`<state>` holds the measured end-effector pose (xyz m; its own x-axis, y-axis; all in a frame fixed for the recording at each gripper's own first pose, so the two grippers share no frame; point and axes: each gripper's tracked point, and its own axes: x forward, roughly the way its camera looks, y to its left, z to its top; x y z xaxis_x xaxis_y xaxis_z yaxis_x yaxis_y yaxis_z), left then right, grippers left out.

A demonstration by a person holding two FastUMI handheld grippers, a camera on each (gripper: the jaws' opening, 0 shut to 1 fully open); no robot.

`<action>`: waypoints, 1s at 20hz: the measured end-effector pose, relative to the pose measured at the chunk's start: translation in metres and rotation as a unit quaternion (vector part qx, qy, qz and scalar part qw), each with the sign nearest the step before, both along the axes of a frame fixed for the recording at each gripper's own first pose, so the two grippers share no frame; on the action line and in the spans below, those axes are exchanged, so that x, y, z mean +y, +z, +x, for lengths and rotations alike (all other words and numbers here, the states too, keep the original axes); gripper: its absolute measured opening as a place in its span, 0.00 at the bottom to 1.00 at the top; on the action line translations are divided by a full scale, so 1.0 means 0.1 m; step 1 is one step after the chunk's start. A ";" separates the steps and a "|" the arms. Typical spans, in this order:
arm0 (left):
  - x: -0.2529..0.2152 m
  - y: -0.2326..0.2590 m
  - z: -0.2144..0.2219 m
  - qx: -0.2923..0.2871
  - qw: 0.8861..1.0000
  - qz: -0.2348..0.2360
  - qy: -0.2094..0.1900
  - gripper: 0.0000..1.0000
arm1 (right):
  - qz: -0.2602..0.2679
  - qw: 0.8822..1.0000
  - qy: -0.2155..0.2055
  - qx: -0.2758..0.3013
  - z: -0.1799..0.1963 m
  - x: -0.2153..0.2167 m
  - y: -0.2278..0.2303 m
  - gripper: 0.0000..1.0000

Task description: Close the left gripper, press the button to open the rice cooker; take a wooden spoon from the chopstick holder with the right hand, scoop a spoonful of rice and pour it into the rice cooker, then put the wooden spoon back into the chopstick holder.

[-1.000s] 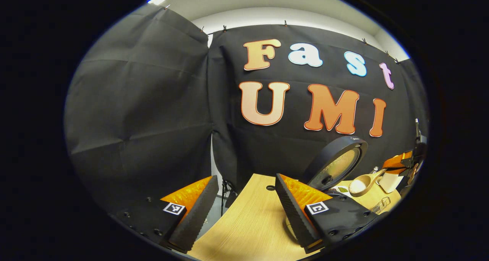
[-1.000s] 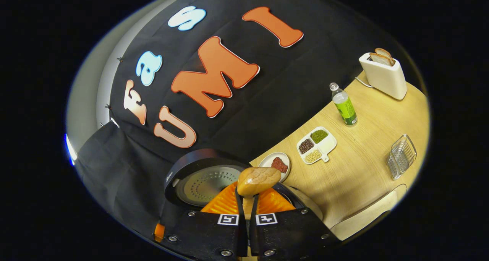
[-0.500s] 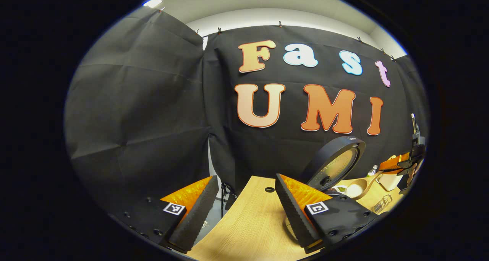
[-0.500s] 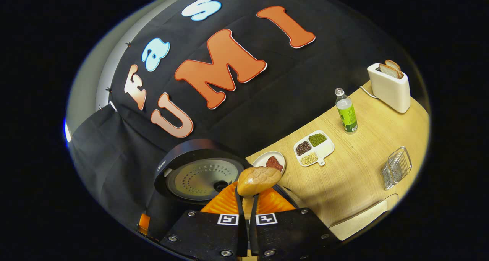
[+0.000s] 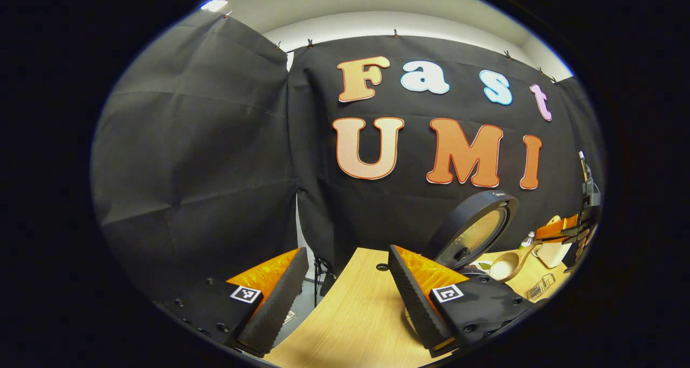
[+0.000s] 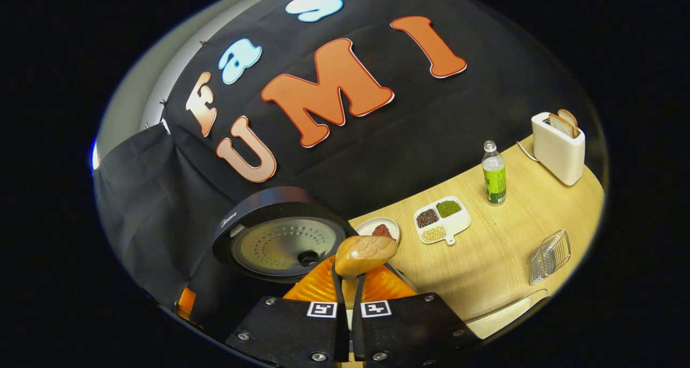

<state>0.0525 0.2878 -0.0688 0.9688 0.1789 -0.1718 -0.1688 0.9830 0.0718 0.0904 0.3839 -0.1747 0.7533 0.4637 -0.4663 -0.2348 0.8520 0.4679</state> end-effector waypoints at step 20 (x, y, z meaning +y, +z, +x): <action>-0.01 0.00 0.02 0.000 1.000 -0.005 -0.008 0.98 | -0.118 0.983 0.071 -0.120 -0.11 0.18 0.31 0.02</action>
<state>0.0542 0.2865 -0.0684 0.9715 0.1611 -0.1736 -0.1523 0.9863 0.0628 0.0799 0.4019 -0.1435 0.7901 0.4730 -0.3899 -0.4393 0.8805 0.1780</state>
